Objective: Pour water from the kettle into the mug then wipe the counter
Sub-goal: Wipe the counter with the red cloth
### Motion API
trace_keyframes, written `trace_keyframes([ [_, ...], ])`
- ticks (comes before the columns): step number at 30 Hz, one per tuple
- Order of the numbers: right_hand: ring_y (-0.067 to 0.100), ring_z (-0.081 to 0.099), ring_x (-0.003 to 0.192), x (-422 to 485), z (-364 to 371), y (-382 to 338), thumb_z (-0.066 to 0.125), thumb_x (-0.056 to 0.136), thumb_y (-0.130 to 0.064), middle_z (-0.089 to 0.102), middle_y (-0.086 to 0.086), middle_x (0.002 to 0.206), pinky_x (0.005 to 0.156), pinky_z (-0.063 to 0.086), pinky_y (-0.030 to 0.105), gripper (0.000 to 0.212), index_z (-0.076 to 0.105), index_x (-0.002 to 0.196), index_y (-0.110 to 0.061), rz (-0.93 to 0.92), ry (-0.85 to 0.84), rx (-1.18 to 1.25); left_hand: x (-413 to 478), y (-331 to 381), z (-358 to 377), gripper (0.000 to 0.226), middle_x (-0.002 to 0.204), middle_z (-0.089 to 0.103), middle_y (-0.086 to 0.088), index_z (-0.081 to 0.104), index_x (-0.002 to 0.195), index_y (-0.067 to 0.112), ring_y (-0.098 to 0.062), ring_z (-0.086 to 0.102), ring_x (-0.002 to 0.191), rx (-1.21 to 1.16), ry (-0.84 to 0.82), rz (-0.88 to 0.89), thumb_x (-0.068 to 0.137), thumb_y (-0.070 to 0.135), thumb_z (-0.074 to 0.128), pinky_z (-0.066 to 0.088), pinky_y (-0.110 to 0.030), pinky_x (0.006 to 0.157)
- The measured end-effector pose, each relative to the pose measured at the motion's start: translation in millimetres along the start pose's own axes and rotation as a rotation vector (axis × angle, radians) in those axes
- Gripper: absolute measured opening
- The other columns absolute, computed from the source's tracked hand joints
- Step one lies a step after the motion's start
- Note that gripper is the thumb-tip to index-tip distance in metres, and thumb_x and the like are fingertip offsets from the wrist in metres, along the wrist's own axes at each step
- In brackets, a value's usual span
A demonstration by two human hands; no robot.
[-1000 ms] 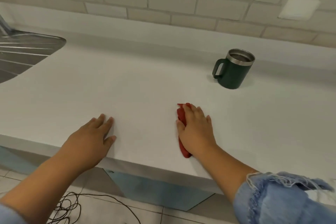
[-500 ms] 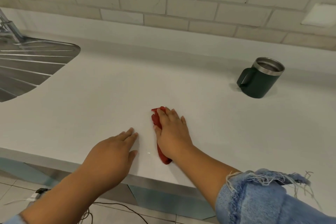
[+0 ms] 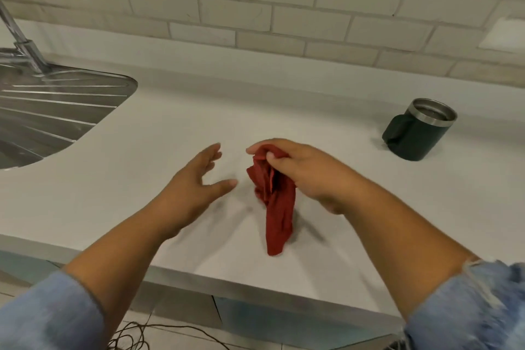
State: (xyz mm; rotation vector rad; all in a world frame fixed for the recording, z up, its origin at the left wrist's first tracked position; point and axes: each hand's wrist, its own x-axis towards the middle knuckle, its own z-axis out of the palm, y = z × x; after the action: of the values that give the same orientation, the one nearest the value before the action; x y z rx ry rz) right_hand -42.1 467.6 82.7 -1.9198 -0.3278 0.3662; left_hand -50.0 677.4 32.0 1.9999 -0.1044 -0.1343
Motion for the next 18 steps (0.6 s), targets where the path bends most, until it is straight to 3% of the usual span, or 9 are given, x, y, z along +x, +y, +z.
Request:
trace_keyframes([
  [3, 0.006, 0.067, 0.098, -11, -14, -14, 0.042, 0.100, -0.024, 0.071, -0.013, 0.105, 0.083, 0.052, 0.024, 0.029, 0.067, 0.107, -0.037, -0.038, 0.012, 0.094, 11, 19, 14, 0.090, 0.142, 0.036, 0.023, 0.026, 0.138, 0.051, 0.003, 0.029, 0.131, -0.183, -0.204, -0.031, 0.065, 0.048, 0.079, 0.031, -0.029, 0.102],
  [6, 0.013, 0.066, 0.104, -20, -24, -14, 0.044, 0.099, -0.021, 0.071, -0.007, 0.102, 0.091, 0.051, 0.029, 0.028, 0.070, 0.104, -0.031, -0.083, 0.143, 0.263, 12, 25, 29, 0.058, 0.127, 0.062, 0.013, 0.055, 0.126, 0.033, -0.002, 0.053, 0.120, -0.263, -0.396, -0.011, 0.072, 0.038, 0.076, 0.036, -0.034, 0.108],
  [9, 0.018, 0.064, 0.107, -30, -38, 1, 0.045, 0.099, -0.021, 0.069, -0.004, 0.106, 0.094, 0.050, 0.034, 0.029, 0.071, 0.101, -0.033, -0.053, 0.331, 0.390, 5, 24, 37, 0.034, 0.112, 0.071, -0.001, 0.067, 0.110, 0.020, -0.015, 0.064, 0.107, -0.384, -0.387, 0.018, 0.079, 0.034, 0.069, 0.045, -0.033, 0.098],
  [11, 0.013, 0.063, 0.100, -38, -39, 18, 0.045, 0.098, -0.017, 0.067, -0.005, 0.104, 0.084, 0.051, 0.029, 0.030, 0.069, 0.100, -0.036, -0.001, 0.430, 0.368, 1, 22, 38, 0.026, 0.098, 0.072, -0.001, 0.068, 0.100, 0.023, -0.017, 0.067, 0.092, -0.390, -0.283, 0.052, 0.077, 0.037, 0.068, 0.051, -0.030, 0.082],
  [14, -0.001, 0.063, 0.087, -51, -21, 55, 0.053, 0.093, -0.009, 0.066, -0.011, 0.102, 0.076, 0.048, 0.015, 0.034, 0.066, 0.101, -0.039, 0.044, 0.418, 0.141, -11, 18, 49, 0.025, 0.090, 0.066, 0.006, 0.057, 0.103, 0.037, -0.011, 0.064, 0.082, -0.019, -0.019, 0.118, 0.079, 0.037, 0.066, 0.051, -0.027, 0.073],
  [16, -0.004, 0.058, 0.097, -57, -11, 78, 0.058, 0.090, -0.014, 0.062, -0.017, 0.108, 0.085, 0.044, 0.013, 0.030, 0.067, 0.101, -0.040, 0.061, 0.377, -0.138, -22, 13, 63, 0.041, 0.110, 0.054, 0.010, 0.045, 0.118, 0.046, -0.008, 0.054, 0.100, 0.426, 0.084, 0.278, 0.080, 0.042, 0.060, 0.044, -0.027, 0.085],
  [18, -0.001, 0.049, 0.110, -59, -10, 97, 0.058, 0.090, -0.022, 0.055, -0.017, 0.118, 0.098, 0.037, 0.019, 0.024, 0.066, 0.105, -0.039, 0.062, 0.404, -0.375, -27, 6, 82, 0.052, 0.145, 0.031, 0.006, 0.034, 0.132, 0.048, -0.019, 0.028, 0.134, 0.782, 0.016, 0.426, 0.082, 0.054, 0.047, 0.029, -0.042, 0.106],
])
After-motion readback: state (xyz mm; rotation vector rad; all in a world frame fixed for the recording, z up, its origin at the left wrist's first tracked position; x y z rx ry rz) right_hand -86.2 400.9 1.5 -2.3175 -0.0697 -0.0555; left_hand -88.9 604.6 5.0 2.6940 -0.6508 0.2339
